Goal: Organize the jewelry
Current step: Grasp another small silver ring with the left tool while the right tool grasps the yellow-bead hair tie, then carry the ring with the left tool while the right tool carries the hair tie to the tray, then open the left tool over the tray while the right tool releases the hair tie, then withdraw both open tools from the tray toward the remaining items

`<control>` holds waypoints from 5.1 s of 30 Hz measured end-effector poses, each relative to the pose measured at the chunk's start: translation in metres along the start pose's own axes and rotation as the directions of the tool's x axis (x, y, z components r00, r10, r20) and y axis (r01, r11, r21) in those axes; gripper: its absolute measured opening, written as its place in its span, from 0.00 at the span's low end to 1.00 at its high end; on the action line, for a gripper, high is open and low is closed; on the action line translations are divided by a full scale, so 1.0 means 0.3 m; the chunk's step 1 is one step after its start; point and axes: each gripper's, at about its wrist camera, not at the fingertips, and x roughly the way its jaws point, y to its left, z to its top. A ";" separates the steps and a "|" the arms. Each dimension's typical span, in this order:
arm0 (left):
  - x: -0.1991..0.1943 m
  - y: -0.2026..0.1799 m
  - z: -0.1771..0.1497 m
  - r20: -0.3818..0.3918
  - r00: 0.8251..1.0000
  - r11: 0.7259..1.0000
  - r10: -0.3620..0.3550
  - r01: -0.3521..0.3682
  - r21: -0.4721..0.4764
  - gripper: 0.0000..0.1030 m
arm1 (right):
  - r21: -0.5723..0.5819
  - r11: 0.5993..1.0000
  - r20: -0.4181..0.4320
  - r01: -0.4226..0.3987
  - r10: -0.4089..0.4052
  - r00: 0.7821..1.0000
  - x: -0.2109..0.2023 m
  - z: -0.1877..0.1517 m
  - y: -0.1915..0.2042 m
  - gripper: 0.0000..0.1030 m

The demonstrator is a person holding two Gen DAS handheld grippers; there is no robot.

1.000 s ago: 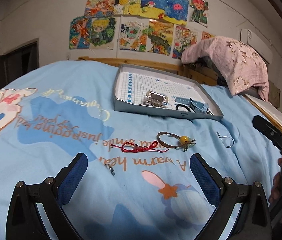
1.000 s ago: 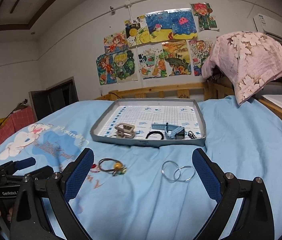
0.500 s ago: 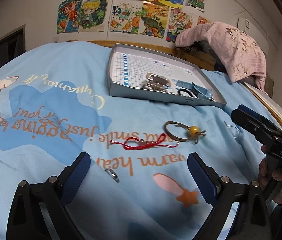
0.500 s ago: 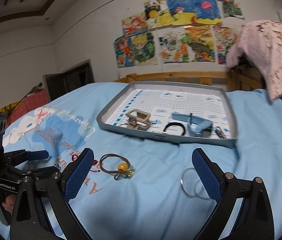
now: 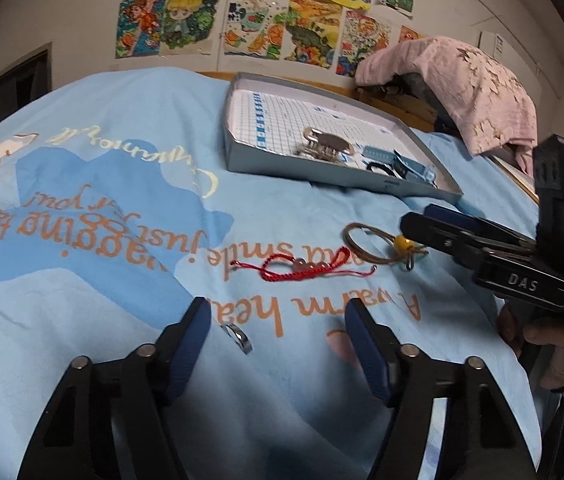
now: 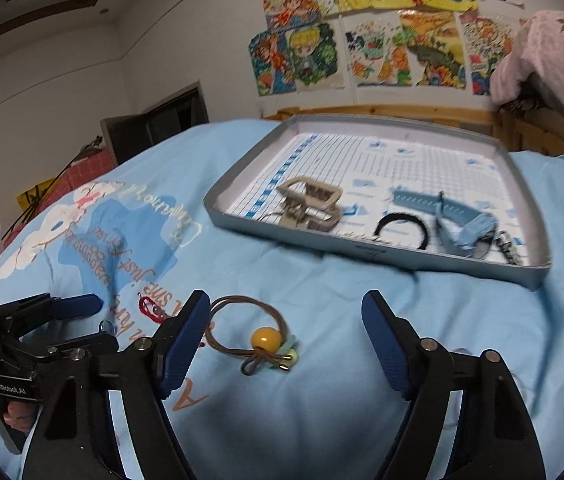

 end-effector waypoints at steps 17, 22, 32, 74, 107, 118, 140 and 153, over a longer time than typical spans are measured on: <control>0.014 0.017 -0.020 -0.086 0.992 0.996 0.091 -0.090 0.016 0.45 | -0.031 0.997 -0.129 -0.075 0.071 0.989 0.091 -0.033 0.032 0.58; 0.010 0.032 -0.035 -0.102 0.989 0.994 0.105 -0.106 -0.002 0.38 | -0.027 0.994 -0.164 -0.102 0.097 0.982 0.109 -0.045 0.046 0.49; 0.022 0.045 -0.042 -0.130 0.979 0.987 0.159 -0.161 -0.006 0.19 | -0.029 0.990 -0.195 -0.134 0.126 0.973 0.113 -0.064 0.071 0.43; 0.526 -0.411 0.472 -0.033 0.996 0.996 -0.081 0.082 0.028 0.19 | 0.209 0.942 0.056 0.263 -0.280 0.958 0.017 0.210 -0.493 0.22; -0.171 -0.330 0.234 0.391 0.916 0.996 0.093 -0.084 -0.040 1.00 | 0.202 0.909 0.280 0.366 -0.411 0.867 -0.404 0.051 -0.274 0.97; -0.419 -0.268 0.019 0.436 0.887 0.988 0.150 -0.152 -0.032 1.00 | 0.158 0.899 0.395 0.409 -0.437 0.808 -0.660 -0.074 -0.024 0.97; -0.518 -0.214 -0.185 0.429 0.882 0.980 0.197 -0.188 -0.065 1.00 | 0.111 0.889 0.427 0.445 -0.447 0.786 -0.796 -0.230 0.171 0.98; -0.456 -0.187 -0.109 0.390 0.898 0.979 0.202 -0.176 -0.102 1.00 | 0.117 0.907 0.423 0.406 -0.415 0.805 -0.740 -0.189 0.147 0.98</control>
